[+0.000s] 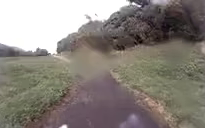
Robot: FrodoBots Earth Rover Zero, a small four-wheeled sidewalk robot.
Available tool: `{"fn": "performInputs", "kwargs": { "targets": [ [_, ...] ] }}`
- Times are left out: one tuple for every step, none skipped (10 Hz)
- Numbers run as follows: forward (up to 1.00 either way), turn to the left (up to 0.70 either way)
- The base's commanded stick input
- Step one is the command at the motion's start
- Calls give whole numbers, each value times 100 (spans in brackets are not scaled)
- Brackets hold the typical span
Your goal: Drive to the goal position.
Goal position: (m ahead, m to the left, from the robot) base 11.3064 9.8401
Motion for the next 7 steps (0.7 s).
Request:
{"fn": "performInputs", "kwargs": {
  "targets": [
    [70, 0],
    [70, 0],
    [70, 0],
    [70, 0],
    [70, 0],
    [70, 0],
    [70, 0]
  ]
}}
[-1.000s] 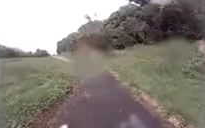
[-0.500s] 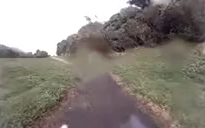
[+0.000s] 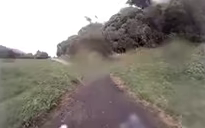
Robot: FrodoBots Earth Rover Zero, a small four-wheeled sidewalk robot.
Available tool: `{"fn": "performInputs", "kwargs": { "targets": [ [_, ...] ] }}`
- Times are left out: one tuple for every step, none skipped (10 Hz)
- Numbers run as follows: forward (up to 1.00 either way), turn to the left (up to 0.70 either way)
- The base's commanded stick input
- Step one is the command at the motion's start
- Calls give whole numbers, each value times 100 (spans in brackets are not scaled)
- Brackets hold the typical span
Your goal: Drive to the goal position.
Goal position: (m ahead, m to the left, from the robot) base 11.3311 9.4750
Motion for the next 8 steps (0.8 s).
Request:
{"fn": "performInputs", "kwargs": {
  "targets": [
    [70, 0],
    [70, 12],
    [70, 28],
    [70, 35],
    [70, 35],
    [70, 0],
    [70, 0],
    [70, 0]
  ]
}}
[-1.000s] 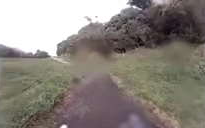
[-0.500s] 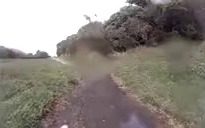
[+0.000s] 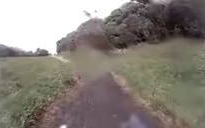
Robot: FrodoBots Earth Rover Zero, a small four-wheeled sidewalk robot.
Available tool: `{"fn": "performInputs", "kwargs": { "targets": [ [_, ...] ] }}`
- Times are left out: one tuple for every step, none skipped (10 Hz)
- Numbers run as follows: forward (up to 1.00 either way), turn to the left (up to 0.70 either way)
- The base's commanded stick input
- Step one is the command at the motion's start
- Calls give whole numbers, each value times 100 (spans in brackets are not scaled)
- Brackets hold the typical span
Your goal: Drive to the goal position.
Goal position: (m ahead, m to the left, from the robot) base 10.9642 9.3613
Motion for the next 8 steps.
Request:
{"fn": "performInputs", "kwargs": {
  "targets": [
    [70, 0],
    [70, 0],
    [70, 0],
    [70, 0],
    [70, 0],
    [70, 0],
    [70, 0],
    [70, 0]
  ]
}}
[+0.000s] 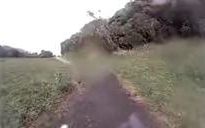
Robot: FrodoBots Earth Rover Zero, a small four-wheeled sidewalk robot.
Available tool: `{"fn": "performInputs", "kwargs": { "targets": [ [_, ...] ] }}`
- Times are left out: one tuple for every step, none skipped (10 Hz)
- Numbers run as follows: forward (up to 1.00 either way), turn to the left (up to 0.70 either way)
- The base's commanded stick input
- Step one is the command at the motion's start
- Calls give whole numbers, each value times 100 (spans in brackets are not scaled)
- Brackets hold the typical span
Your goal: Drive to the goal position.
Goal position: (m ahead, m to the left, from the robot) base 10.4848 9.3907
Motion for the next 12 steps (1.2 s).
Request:
{"fn": "performInputs", "kwargs": {
  "targets": [
    [70, 0],
    [70, 0],
    [70, 0],
    [70, 0],
    [70, 0],
    [70, 0],
    [70, 0],
    [70, 0],
    [70, 0],
    [70, 0],
    [70, 0],
    [70, 0]
  ]
}}
